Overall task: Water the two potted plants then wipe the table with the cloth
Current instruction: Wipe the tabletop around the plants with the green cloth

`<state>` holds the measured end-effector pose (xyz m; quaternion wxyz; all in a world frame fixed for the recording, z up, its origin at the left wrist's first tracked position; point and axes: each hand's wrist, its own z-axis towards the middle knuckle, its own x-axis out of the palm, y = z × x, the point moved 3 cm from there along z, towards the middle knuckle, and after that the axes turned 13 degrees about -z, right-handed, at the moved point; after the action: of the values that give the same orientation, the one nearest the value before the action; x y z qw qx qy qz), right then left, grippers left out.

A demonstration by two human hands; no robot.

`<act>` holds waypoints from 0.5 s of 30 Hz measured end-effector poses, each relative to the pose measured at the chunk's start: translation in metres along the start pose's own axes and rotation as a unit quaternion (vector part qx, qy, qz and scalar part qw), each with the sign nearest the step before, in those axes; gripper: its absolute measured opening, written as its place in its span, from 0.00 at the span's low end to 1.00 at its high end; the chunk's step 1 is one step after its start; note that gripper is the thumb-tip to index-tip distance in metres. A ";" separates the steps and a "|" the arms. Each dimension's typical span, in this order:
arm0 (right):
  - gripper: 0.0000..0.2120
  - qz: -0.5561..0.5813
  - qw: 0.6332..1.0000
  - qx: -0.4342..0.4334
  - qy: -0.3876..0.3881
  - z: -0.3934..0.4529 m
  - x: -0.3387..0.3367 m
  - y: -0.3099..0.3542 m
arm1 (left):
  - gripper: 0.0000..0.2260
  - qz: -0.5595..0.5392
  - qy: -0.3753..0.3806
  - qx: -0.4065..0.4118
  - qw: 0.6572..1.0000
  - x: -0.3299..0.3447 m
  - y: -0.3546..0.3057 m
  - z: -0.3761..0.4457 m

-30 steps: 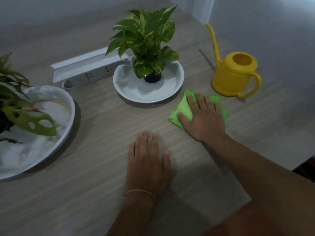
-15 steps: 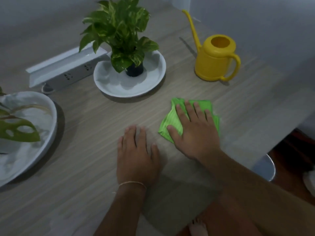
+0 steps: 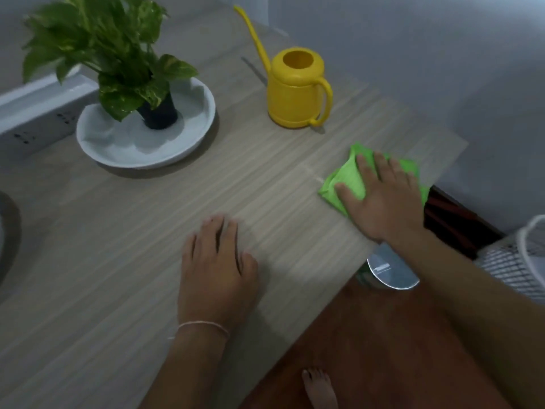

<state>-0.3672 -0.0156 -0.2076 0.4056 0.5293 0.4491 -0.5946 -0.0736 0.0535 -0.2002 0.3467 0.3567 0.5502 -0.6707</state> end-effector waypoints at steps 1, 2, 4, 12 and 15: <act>0.41 -0.005 1.000 0.012 0.013 0.023 0.002 -0.012 | 0.25 0.001 -0.002 0.005 1.000 -0.001 0.001 0.001; 0.41 -0.008 1.000 0.024 0.019 0.045 0.003 -0.022 | 0.25 0.002 -0.005 0.010 1.000 -0.001 0.002 0.002; 0.42 -0.010 0.999 0.046 0.020 0.090 0.004 -0.037 | 0.25 -0.002 -0.013 0.017 1.000 -0.001 0.004 0.005; 0.42 -0.002 0.998 0.059 0.032 0.178 0.005 -0.039 | 0.26 -0.032 -0.026 0.016 0.999 -0.001 0.007 0.006; 0.41 -0.002 0.999 0.045 0.030 0.145 0.000 -0.025 | 0.26 -0.037 -0.015 0.006 0.999 -0.003 0.007 0.005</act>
<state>-0.4294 -0.1492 -0.2001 0.3661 0.5637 0.4351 -0.5991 -0.0666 0.0481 -0.2004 0.3278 0.3285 0.5537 -0.6914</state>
